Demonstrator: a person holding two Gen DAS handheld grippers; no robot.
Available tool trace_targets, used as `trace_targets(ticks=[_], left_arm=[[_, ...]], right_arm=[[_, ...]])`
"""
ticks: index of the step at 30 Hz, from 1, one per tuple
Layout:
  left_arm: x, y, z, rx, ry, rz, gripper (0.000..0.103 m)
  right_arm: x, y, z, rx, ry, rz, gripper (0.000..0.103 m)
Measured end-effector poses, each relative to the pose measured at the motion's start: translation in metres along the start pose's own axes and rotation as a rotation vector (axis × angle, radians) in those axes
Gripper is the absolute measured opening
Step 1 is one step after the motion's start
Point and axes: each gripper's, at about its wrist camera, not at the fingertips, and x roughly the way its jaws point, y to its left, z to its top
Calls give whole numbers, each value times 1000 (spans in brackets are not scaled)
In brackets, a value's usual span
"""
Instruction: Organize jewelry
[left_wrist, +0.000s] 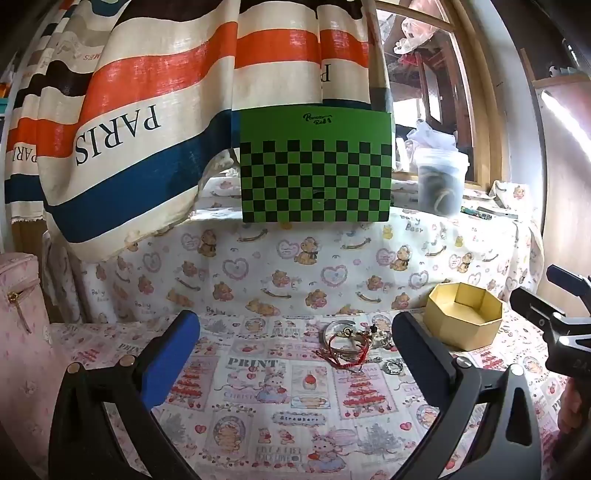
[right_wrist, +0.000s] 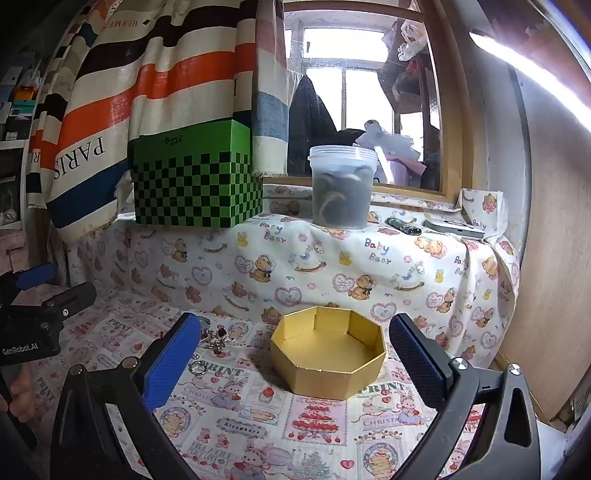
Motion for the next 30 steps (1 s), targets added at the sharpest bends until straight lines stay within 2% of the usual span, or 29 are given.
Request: trace_targets(ticks=[10, 30], left_arm=[[-2, -2, 0, -5, -13, -28, 103], [-1, 1, 1, -20, -5, -14, 103]], right_arm=[[0, -1, -1, 10, 1, 3, 103], [0, -2, -1, 12, 2, 4, 103]])
